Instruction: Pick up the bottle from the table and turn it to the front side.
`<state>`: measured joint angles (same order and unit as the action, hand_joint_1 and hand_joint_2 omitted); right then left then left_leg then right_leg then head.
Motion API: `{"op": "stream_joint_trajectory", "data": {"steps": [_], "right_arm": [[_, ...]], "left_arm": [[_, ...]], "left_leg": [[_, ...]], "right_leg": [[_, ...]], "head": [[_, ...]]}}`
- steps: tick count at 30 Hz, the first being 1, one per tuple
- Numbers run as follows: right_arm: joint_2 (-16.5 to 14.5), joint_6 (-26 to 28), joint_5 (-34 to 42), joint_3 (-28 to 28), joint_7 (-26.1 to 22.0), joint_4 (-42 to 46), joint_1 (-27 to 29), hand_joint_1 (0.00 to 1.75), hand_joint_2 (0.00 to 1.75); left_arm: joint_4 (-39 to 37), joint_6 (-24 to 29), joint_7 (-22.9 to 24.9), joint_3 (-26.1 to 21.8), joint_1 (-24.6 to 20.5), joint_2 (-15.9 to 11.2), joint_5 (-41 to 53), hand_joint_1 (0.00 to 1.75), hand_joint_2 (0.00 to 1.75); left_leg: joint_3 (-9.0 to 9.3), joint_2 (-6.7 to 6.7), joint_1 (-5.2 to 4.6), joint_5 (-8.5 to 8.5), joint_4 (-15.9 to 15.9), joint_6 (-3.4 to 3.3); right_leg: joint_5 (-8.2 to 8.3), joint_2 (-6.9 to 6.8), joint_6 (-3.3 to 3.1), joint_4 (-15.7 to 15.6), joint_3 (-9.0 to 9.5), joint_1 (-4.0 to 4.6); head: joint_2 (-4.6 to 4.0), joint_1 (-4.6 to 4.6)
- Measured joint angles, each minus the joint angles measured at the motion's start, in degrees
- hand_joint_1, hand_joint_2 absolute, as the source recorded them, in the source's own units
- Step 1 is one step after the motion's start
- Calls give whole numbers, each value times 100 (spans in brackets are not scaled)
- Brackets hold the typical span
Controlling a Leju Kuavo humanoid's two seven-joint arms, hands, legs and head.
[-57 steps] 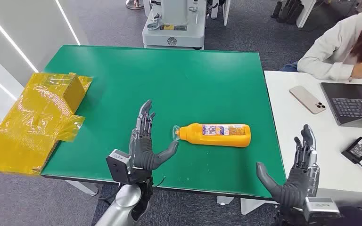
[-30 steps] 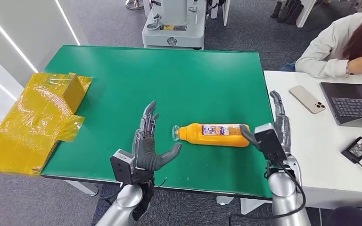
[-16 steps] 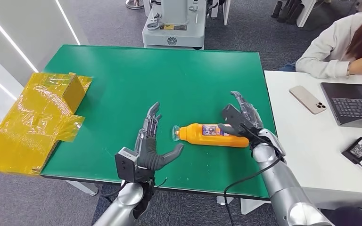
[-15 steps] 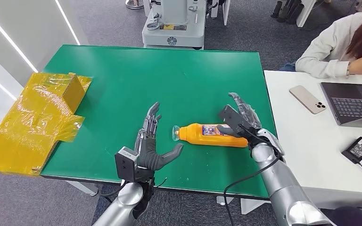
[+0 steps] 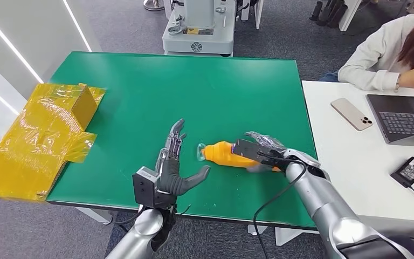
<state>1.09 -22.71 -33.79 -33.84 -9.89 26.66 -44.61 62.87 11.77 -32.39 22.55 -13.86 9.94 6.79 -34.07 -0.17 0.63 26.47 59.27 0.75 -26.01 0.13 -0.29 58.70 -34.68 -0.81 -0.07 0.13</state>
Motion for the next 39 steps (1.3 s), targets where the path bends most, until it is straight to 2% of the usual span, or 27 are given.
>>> {"op": "stream_joint_trajectory", "data": {"steps": [9, 22, 23, 24, 27, 28, 30, 39], "right_arm": [[191, -613, 29, -451, 221, -238, -295, 2, 175], [199, -329, -83, -927, 476, -348, -306, 19, 175], [197, -320, -108, -961, 504, -351, -308, 24, 175], [195, -313, -127, -994, 528, -356, -311, 36, 175], [193, -267, -126, -1066, 548, -366, -314, 134, 175], [193, -220, -103, -1082, 524, -367, -310, 161, 175], [193, -85, 1, -1097, 423, -367, -293, 175, 175], [193, 378, 1122, -673, -451, -162, 58, 175, 175]], "left_arm": [[-218, 24, -15, 75, -203, 9, -165, 0, 175], [-294, 182, -18, 79, -159, -2, -268, 0, 175], [-294, 183, -18, 79, -153, -2, -268, 0, 175], [-294, 183, -18, 79, -148, -2, -268, 0, 175], [-294, 191, -17, 79, -133, 0, -268, 0, 175], [-294, 194, -17, 79, -125, -1, -267, 0, 175], [-290, 196, -17, 79, -97, -2, -262, 0, 175], [-39, 164, -16, 77, 173, -90, -228, 0, 175]], "left_leg": [[4, 0, 1, 0, 0, 0], [2, -1, 1, 0, -1, 0], [2, -1, 1, 0, -1, 0], [3, -1, 1, 0, -1, 0], [3, -2, 1, 0, -1, 0], [4, -2, 1, 0, -1, 0], [4, -1, 1, 0, -1, 0], [2, -4, 2, 0, -2, 0]], "right_leg": [[0, 0, 0, -1, 4, 1], [0, -2, 0, 0, 5, 1], [0, -2, 0, 0, 6, 1], [0, -2, 0, 0, 6, 1], [0, -3, 0, 0, 8, 1], [0, -3, 0, 0, 9, 1], [0, -2, 0, 0, 9, 1], [0, -5, 0, 0, 6, 2]], "head": [[0, 2], [0, 2], [0, 2], [0, 2], [0, 2], [0, 1], [0, 2], [0, 2]]}}
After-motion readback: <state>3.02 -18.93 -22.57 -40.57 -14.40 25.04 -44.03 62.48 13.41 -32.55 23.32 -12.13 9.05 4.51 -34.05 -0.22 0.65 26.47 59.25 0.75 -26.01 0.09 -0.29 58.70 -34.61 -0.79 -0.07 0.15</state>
